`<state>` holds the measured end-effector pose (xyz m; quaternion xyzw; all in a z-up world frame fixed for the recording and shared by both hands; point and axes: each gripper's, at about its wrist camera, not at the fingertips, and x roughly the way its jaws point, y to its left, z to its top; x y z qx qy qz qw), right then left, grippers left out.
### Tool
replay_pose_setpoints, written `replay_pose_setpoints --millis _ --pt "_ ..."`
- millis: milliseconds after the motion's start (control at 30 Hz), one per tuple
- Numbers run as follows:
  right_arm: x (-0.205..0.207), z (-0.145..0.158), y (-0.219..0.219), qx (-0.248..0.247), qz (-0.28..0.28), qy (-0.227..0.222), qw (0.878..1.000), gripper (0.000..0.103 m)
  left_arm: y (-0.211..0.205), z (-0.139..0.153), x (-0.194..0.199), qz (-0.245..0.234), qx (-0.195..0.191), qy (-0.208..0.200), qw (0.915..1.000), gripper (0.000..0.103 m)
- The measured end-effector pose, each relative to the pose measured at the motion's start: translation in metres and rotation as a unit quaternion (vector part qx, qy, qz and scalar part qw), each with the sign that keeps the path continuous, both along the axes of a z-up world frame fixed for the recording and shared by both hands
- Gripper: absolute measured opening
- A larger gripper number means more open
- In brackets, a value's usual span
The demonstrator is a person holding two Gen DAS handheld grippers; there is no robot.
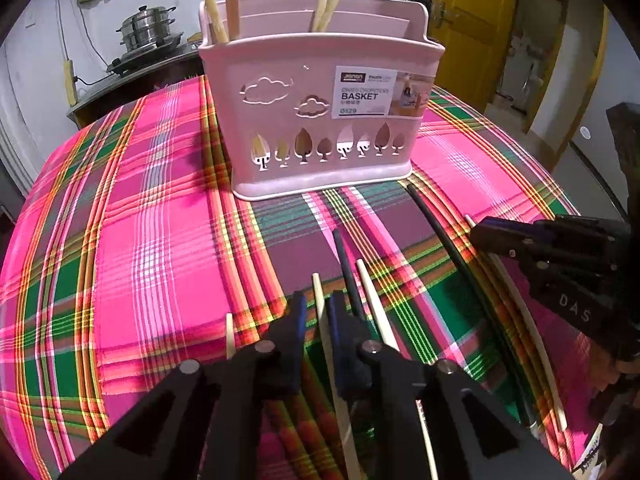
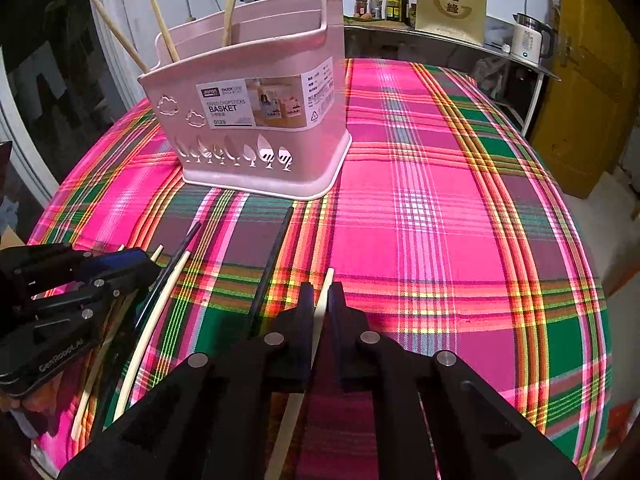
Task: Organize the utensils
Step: 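Close the left gripper on a wooden chopstick while the right gripper grasps another, then lift both held chopsticks upright and carry them over the pink basket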
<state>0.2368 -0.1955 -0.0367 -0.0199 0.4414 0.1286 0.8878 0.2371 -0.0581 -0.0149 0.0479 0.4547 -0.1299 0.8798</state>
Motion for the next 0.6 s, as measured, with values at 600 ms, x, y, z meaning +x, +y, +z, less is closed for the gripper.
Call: replay_pose_setpoints --millis 600 --pt "-0.014 0.053 -0.011 0.041 0.006 -0.053 0.998 0.005 0.015 0.061 -0.013 0.000 -0.046 -0.045 0.9979 0.005"
